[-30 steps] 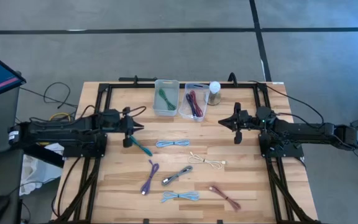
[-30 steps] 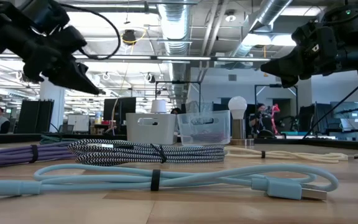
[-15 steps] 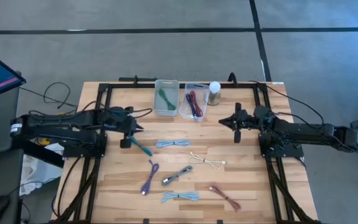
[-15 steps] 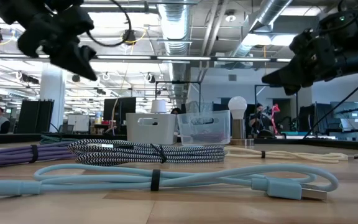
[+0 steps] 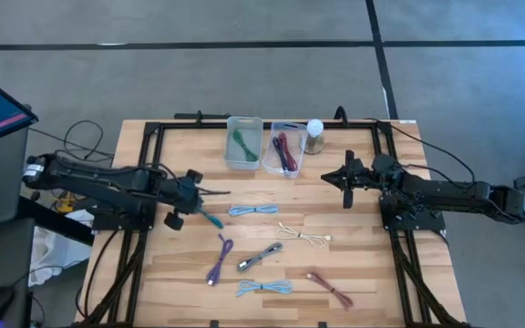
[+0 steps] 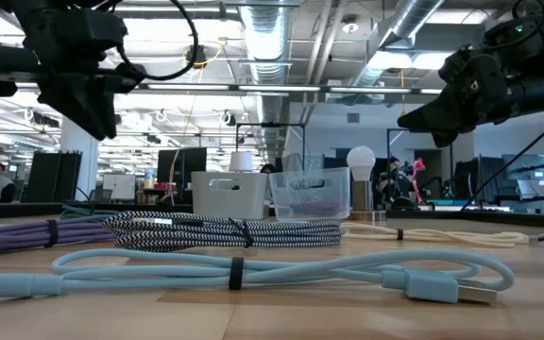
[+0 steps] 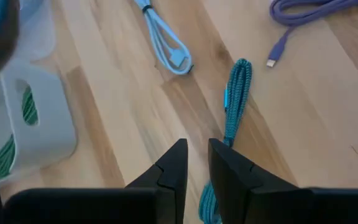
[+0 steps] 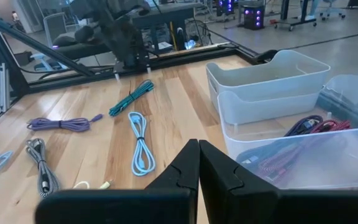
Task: Pick & Place USB Port
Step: Put the braided blue charger cable into the transparent bin
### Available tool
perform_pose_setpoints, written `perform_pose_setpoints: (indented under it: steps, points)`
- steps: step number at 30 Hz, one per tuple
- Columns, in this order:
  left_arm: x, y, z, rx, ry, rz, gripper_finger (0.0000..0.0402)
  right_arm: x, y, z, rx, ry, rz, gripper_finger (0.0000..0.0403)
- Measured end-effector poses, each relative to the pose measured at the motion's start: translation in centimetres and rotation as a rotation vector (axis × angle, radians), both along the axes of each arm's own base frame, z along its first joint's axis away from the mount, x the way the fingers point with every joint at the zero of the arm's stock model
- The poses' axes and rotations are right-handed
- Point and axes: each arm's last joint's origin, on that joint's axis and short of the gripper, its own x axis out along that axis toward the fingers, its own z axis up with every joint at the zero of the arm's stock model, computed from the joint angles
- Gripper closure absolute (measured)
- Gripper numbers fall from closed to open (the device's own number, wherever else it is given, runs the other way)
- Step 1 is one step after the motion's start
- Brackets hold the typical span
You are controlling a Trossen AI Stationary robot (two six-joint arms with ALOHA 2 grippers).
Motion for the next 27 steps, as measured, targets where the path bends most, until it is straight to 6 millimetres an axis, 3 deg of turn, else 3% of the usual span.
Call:
perform_pose_setpoints:
  steps: [8,17,22,27]
  points:
    - [1.3,-0.3,-1.9,-0.019,0.114,0.06,0.032,0.0,0.0,0.0,0.0,0.0,0.0,0.0401]
    - [1.9,-0.4,-3.0,-0.014,0.177,0.068,0.0252,0.0,0.0,0.0,0.001,0.002,0.0,0.0401]
    - [1.3,-0.5,-4.1,-0.068,0.222,0.062,0.0218,0.0,0.0,0.0,0.001,0.002,0.0,0.0401]
    - [0.5,-0.5,-5.5,-0.091,0.26,0.08,0.0211,0.0,0.0,0.0,0.001,0.003,0.0,0.0401]
